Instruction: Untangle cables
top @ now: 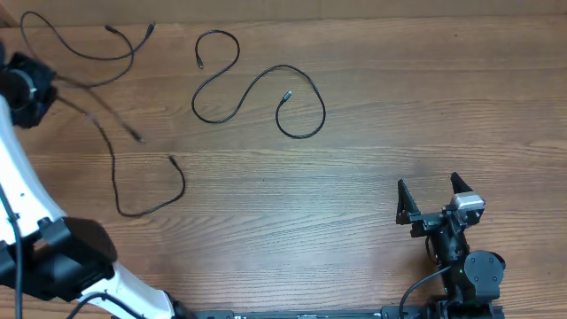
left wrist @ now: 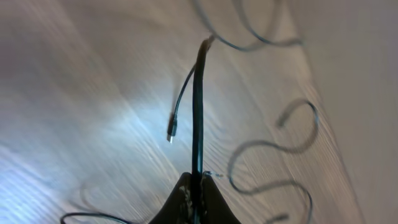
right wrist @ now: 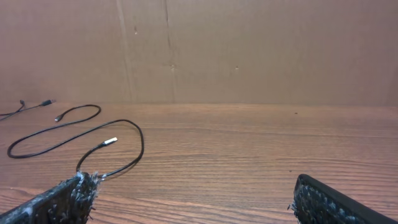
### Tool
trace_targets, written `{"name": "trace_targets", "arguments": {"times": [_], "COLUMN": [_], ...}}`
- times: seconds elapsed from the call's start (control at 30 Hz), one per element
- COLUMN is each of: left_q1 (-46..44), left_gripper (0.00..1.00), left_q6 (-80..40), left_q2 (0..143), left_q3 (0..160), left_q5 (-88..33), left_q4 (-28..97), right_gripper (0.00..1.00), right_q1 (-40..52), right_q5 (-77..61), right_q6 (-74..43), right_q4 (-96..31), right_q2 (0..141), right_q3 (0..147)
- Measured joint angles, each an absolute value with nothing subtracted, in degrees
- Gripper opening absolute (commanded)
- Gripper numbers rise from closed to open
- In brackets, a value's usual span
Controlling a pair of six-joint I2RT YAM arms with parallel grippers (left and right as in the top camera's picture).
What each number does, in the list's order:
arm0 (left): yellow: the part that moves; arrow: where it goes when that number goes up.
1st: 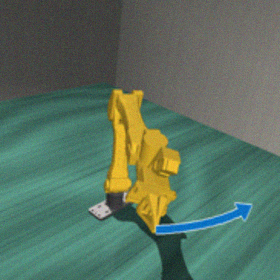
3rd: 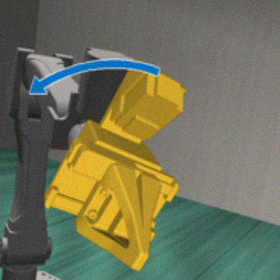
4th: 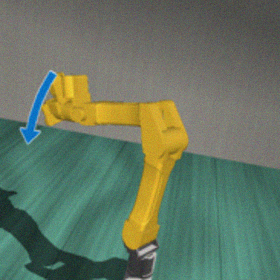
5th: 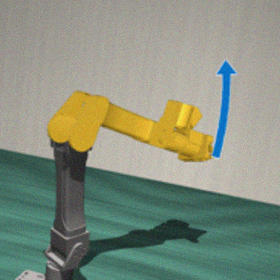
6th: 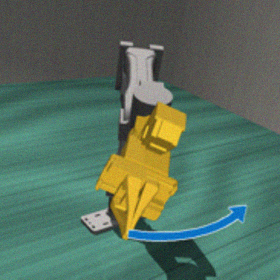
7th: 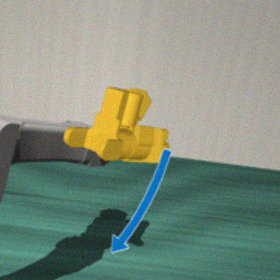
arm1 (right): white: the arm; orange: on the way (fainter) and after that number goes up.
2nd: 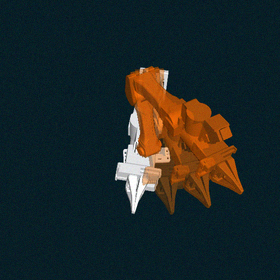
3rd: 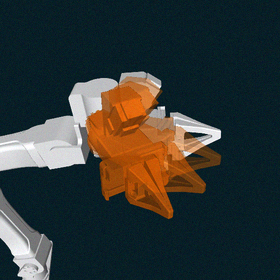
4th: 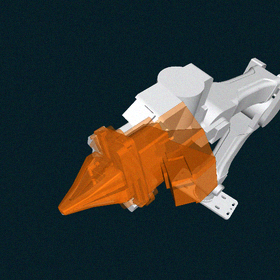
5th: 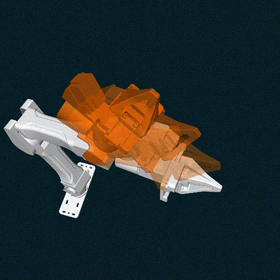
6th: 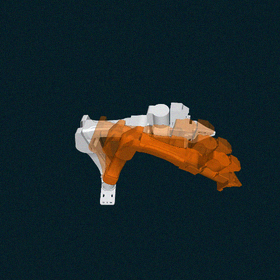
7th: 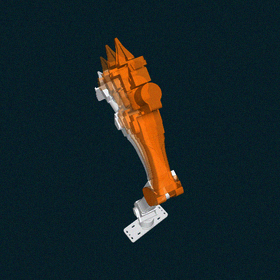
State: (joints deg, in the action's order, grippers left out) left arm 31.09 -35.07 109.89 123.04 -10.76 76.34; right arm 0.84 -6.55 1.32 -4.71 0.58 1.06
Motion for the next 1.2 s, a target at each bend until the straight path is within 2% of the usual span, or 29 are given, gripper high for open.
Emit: {"name": "trace_targets", "arguments": {"times": [0.17, 0.4, 0.43, 0.5, 0.53, 0.57, 0.6, 0.63, 0.77, 1.03, 1.07, 1.1, 1.2], "left_q1": [37.4, 42.2, 42.9, 45.1, 46.7, 48.0, 49.1, 50.4, 52.6, 49.2, 48.7, 47.3, 45.1], "left_gripper": [0.04, 0.04, 0.14, 0.57, 0.69, 0.87, 0.96, 0.99, 1.00, 0.99, 0.99, 0.93, 0.93], "left_q6": [-35.8, -35.0, -35.0, -34.7, -34.6, -34.4, -34.1, -33.2, -26.6, -18.9, -18.8, -18.2, -16.5], "left_q2": [115.9, 123.9, 124.0, 124.0, 124.0, 124.0, 124.0, 124.0, 124.0, 124.0, 124.0, 124.0, 124.1], "left_q3": [123.0, 123.0, 123.0, 123.0, 123.0, 123.0, 123.0, 123.0, 123.0, 121.9, 121.1, 118.5, 114.8], "left_q5": [-10.4, -13.1, -13.7, -15.6, -16.6, -17.2, -17.6, -17.9, -18.2, -18.7, -18.6, -17.5, -16.6], "left_q4": [74.8, 64.2, 63.2, 61.3, 61.2, 61.5, 61.9, 62.4, 65.3, 78.4, 79.2, 81.3, 82.1], "right_gripper": [1.00, 1.00, 1.00, 1.00, 1.00, 1.00, 1.00, 1.00, 1.00, 1.00, 1.00, 1.00, 1.00], "right_q1": [0.8, 0.8, 0.8, 0.8, 0.8, 0.8, 0.8, 0.8, 0.8, 0.8, 0.8, 0.8, 0.8], "right_q5": [-6.5, -6.6, -6.5, -6.6, -6.6, -6.5, -6.5, -6.5, -6.5, -6.5, -6.5, -6.5, -6.5], "right_q6": [1.3, 1.3, 1.3, 1.3, 1.3, 1.3, 1.3, 1.3, 1.3, 1.3, 1.3, 1.3, 1.3], "right_q4": [-4.7, -4.7, -4.7, -4.7, -4.7, -4.7, -4.7, -4.7, -4.7, -4.7, -4.7, -4.7, -4.7], "right_q2": [0.6, 0.6, 0.6, 0.6, 0.6, 0.6, 0.6, 0.6, 0.6, 0.6, 0.6, 0.6, 0.6], "right_q3": [1.1, 1.1, 1.1, 1.1, 1.1, 1.1, 1.1, 1.1, 1.1, 1.1, 1.1, 1.1, 1.1]}}
